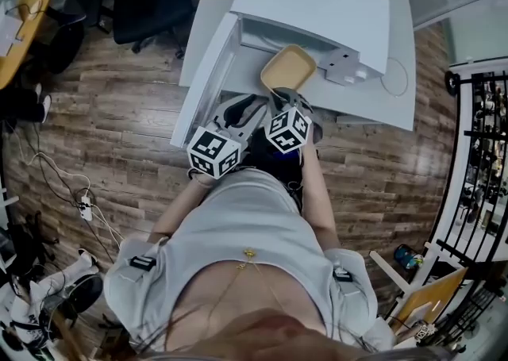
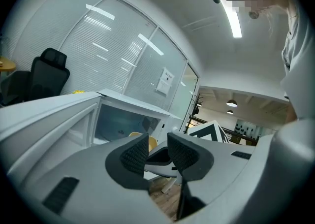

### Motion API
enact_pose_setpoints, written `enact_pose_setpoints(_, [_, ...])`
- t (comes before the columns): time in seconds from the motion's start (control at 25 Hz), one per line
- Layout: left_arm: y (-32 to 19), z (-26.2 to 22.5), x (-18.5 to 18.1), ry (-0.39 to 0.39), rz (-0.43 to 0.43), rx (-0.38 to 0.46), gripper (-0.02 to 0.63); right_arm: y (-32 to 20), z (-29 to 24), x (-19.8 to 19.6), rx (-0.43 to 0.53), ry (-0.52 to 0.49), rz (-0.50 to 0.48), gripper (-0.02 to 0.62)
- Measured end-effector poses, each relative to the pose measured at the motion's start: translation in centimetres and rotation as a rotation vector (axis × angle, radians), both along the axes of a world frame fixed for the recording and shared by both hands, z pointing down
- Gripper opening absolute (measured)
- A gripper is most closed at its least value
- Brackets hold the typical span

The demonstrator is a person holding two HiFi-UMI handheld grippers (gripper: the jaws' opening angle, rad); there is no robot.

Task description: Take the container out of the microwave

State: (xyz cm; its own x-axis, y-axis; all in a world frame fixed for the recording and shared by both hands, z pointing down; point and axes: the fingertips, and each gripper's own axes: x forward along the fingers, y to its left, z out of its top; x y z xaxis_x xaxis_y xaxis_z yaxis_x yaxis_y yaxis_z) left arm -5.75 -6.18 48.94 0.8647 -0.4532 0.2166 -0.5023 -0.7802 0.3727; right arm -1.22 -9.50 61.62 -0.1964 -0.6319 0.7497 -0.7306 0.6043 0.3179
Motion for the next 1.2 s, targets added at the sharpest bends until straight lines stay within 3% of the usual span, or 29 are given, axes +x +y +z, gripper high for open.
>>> enact_pose_setpoints(0.44, [2.2, 0.6, -0.5, -0.007, 0.019, 0.0, 0.121, 2.0, -0.4, -1.1, 0.011, -0.008, -0.005, 0.029])
enact_pose_setpoints(1.2, [4.5, 0.0, 1.1, -0.051, -0.163, 0.018, 0.121, 5.8, -1.9, 1.7, 0.023, -0.011, -0.136, 0.03])
